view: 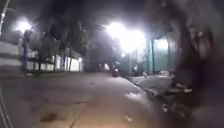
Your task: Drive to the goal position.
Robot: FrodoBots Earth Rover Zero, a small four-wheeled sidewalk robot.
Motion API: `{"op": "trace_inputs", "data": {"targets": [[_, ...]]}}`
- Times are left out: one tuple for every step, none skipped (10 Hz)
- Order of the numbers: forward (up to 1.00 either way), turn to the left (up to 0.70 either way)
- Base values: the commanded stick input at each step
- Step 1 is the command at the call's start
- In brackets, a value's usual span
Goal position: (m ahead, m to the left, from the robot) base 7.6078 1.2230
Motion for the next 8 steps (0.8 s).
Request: {"op": "trace_inputs", "data": {"targets": [[0.70,0.00],[0.70,0.00],[0.70,0.00],[0.70,0.00],[0.70,0.00],[0.70,0.00],[0.70,0.00],[0.70,0.00]]}}
